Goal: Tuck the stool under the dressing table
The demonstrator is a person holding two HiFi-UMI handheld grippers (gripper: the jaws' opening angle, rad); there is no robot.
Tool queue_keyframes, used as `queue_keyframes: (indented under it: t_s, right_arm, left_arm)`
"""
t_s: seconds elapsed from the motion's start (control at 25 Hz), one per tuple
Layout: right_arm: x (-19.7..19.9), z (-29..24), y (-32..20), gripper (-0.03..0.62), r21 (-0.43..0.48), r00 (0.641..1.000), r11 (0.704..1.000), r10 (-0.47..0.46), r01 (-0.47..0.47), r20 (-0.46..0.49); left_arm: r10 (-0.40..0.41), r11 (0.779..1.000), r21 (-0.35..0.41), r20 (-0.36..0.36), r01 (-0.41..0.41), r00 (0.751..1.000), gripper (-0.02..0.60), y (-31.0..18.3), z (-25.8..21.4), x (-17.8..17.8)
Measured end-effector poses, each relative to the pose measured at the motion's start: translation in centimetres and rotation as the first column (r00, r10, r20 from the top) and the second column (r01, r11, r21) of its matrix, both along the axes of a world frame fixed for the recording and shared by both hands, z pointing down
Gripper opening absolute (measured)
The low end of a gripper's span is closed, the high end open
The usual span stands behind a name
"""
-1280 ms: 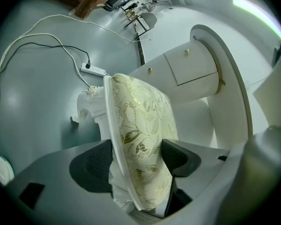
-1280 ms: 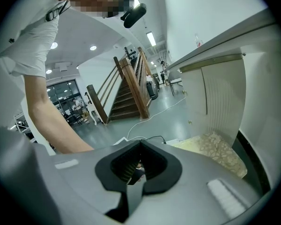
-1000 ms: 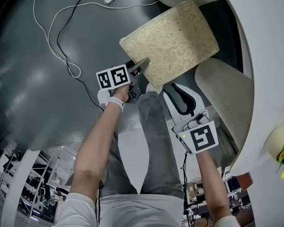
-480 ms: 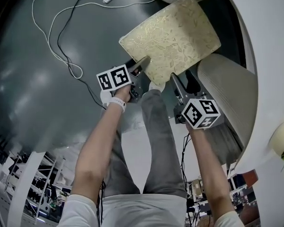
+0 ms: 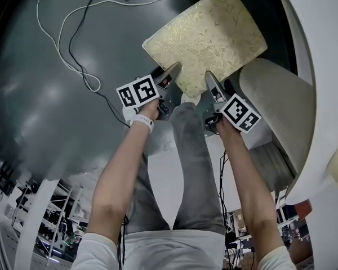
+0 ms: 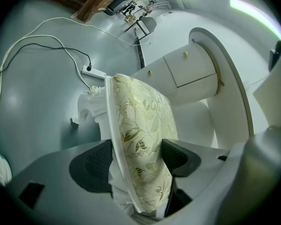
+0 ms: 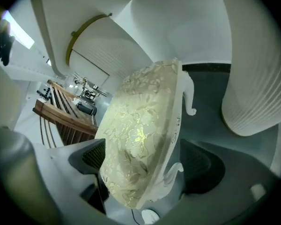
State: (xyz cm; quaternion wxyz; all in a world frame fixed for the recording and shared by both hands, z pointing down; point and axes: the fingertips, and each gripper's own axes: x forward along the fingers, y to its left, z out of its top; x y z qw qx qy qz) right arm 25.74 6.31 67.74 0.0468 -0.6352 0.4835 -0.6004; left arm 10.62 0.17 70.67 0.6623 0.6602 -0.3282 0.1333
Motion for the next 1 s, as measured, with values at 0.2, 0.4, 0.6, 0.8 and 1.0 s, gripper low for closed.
queue_keyframes:
  t_s: [0.2, 0.4, 0.6, 0.8, 1.0]
  right_arm:
    - [-0.8, 1.9, -0.3, 0.503, 0.037, 0.993, 0.999, 0.019, -0.024, 0.113]
    - [-2.1, 3.8, -0.9, 0.555, 0.083, 0.972, 0.997, -0.028, 0.009, 0.234]
    - [-2.8, 4.6, -1.6, 0.571, 0.121, 0.949, 0.992, -0.074, 0.038, 0.307]
    - [-3.0, 5.1, -2.1, 0.603, 0.132, 0.932, 0.986, -0.145, 0.106, 0.332]
    - [-3.0, 5.1, -1.8, 0.591, 0.122, 0.937, 0.991, -0.092, 0.053, 0.336]
  left_arm:
    - [-0.016, 1.0, -0.007, -0.002, 0.016, 1.0, 0.334, 0.0, -0.3, 0.0]
    - [-0.034, 0.999, -0.023, -0.014, 0.034, 0.999, 0.331, 0.1, -0.4, 0.1]
    - [-0.032, 0.999, -0.022, -0.019, 0.032, 0.999, 0.331, 0.0, -0.3, 0.0]
    - [-0.042, 0.999, -0.013, -0.015, 0.041, 0.999, 0.333, 0.0, -0.4, 0.0]
    - [-0.045, 0.999, -0.004, -0.014, 0.045, 0.999, 0.331, 0.1, -0.2, 0.0]
